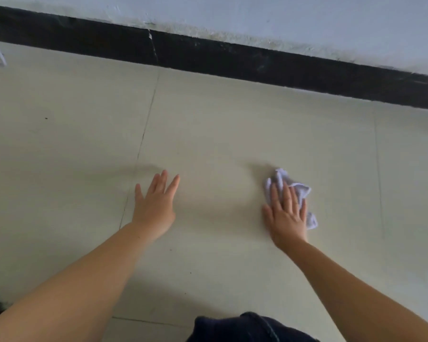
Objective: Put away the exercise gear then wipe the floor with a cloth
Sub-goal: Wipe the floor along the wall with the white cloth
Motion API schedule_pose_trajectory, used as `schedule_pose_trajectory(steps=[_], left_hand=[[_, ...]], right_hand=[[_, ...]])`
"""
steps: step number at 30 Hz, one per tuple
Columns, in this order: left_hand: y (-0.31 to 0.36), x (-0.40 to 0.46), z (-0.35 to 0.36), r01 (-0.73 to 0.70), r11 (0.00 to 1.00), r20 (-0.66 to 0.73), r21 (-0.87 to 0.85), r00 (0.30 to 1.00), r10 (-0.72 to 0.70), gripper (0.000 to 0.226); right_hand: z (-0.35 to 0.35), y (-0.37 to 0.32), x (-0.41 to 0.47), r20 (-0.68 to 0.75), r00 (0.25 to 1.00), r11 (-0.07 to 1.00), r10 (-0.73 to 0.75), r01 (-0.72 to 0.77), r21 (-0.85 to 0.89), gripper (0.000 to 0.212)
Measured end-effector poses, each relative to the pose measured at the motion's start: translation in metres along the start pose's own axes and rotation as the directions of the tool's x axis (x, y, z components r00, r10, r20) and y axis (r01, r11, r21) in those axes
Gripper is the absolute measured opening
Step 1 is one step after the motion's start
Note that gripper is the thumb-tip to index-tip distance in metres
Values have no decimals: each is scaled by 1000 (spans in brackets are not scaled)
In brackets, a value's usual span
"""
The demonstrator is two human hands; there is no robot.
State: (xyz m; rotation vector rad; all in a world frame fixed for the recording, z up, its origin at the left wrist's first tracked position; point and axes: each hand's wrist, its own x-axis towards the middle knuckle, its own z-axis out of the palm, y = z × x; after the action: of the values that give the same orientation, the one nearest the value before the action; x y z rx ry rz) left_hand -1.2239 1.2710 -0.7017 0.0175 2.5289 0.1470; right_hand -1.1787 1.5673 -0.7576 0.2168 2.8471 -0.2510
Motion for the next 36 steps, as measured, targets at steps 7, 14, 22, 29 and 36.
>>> schedule_pose_trajectory(steps=[7,14,22,29,36], left_hand=[[54,10,25,32,999,116,-10,993,-31,67],[41,16,11,-6,999,160,44,987,-1,66],[100,5,12,-44,998,184,47,982,35,65],[119,2,21,32,997,181,67,983,-43,67],[92,10,11,153,988,146,-11,978,-150,67]], right_hand=[[-11,18,7,54,823,794,565,-561,235,63],[26,-64,-63,118,853,857,-509,514,-19,55],[-21,149,-45,27,980,980,197,-197,30,59],[-13,91,-8,-22,874,866,485,-476,153,62],[-11,-40,45,130,842,849,-523,528,-8,52]])
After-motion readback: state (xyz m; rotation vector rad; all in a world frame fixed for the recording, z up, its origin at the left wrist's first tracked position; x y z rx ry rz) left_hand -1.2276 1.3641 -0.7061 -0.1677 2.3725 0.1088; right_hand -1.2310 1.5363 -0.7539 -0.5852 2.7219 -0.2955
